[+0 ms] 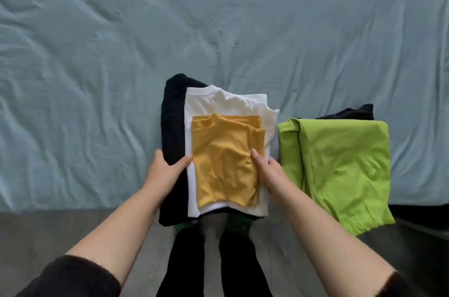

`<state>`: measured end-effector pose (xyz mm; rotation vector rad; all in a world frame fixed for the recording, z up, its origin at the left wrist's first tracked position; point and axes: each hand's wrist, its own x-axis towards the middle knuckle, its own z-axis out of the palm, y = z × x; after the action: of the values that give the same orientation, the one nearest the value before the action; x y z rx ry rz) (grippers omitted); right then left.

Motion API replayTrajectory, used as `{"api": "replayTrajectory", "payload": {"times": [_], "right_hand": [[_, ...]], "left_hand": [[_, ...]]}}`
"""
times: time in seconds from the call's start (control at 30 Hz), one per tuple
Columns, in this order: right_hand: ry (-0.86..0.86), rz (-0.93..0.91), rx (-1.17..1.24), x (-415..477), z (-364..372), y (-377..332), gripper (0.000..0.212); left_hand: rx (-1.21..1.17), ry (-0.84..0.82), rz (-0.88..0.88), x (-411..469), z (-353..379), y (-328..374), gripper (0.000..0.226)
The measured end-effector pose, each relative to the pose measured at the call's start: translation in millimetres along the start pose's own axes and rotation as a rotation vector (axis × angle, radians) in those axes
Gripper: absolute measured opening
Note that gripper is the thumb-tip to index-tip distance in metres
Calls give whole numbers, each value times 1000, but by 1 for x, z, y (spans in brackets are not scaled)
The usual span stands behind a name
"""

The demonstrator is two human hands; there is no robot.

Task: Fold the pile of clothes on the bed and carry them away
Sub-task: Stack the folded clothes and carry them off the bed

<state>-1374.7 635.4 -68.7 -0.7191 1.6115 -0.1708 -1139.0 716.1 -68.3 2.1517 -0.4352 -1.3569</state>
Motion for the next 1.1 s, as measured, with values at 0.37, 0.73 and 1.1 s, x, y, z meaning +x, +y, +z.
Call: {"api": "replayTrajectory", "payload": {"times": [0.37, 0.73, 1.1], "right_hand": [[-76, -73, -104, 19, -8, 51, 76], [63, -237, -118, -10, -19, 76, 33], [195, -692, -1357, 47, 19, 15, 64]], "left_hand": [[127, 87, 22, -2, 18, -59, 103], [76, -69, -71, -27, 50, -70, 103], [1250, -90, 569, 28, 76, -18, 94]]}}
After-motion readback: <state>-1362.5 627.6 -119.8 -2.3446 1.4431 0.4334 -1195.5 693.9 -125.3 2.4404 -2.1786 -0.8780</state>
